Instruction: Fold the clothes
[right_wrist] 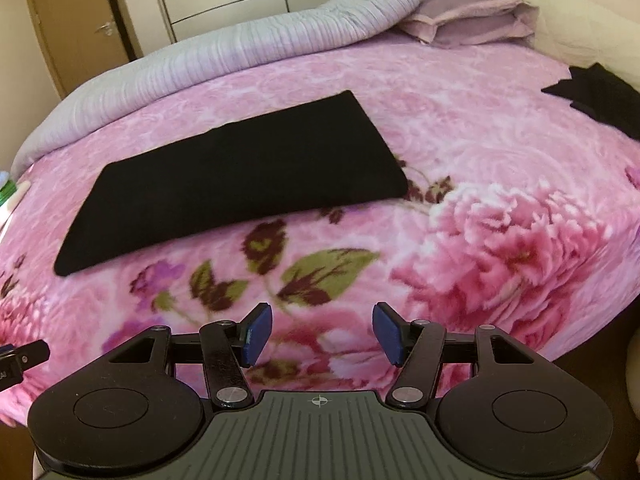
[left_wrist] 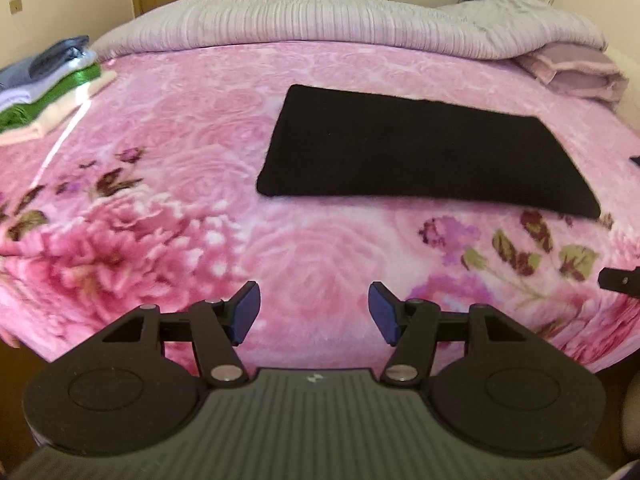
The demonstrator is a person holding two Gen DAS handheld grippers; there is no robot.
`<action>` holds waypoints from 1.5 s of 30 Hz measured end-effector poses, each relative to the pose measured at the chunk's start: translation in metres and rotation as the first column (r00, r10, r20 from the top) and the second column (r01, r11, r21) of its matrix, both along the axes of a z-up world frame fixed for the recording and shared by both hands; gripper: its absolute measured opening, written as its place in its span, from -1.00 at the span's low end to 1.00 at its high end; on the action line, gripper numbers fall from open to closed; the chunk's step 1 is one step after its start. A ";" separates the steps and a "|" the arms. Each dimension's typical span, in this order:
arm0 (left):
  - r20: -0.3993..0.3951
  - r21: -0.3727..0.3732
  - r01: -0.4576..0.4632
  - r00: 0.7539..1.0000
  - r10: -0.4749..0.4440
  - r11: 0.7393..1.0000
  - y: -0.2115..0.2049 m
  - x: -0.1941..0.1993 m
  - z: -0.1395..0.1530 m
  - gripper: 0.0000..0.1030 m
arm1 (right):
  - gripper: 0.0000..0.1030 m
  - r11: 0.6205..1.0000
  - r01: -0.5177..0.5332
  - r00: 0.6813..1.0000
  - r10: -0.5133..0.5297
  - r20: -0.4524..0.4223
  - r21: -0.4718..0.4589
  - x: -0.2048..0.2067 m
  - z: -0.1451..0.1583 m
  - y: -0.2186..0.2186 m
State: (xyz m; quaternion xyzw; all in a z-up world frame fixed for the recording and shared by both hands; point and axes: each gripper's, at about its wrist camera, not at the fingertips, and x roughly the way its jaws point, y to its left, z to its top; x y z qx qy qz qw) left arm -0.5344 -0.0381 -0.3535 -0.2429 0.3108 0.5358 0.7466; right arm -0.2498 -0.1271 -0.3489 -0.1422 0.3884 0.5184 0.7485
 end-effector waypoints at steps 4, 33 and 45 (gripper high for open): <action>0.057 0.004 0.028 0.998 -0.028 1.000 0.023 -0.002 -0.003 0.05 | 0.16 0.999 0.032 0.998 -0.031 -0.061 0.023 0.021 -0.005 0.014; -0.007 0.070 0.472 0.881 -0.473 0.879 0.120 0.138 -0.034 -0.58 | 0.15 0.923 0.351 0.848 -0.242 -0.472 0.158 0.113 -0.040 0.051; 0.067 0.084 0.458 0.884 -0.463 0.885 0.135 0.135 -0.044 -0.54 | 0.15 0.920 0.360 0.842 -0.247 -0.480 0.158 0.112 -0.038 0.051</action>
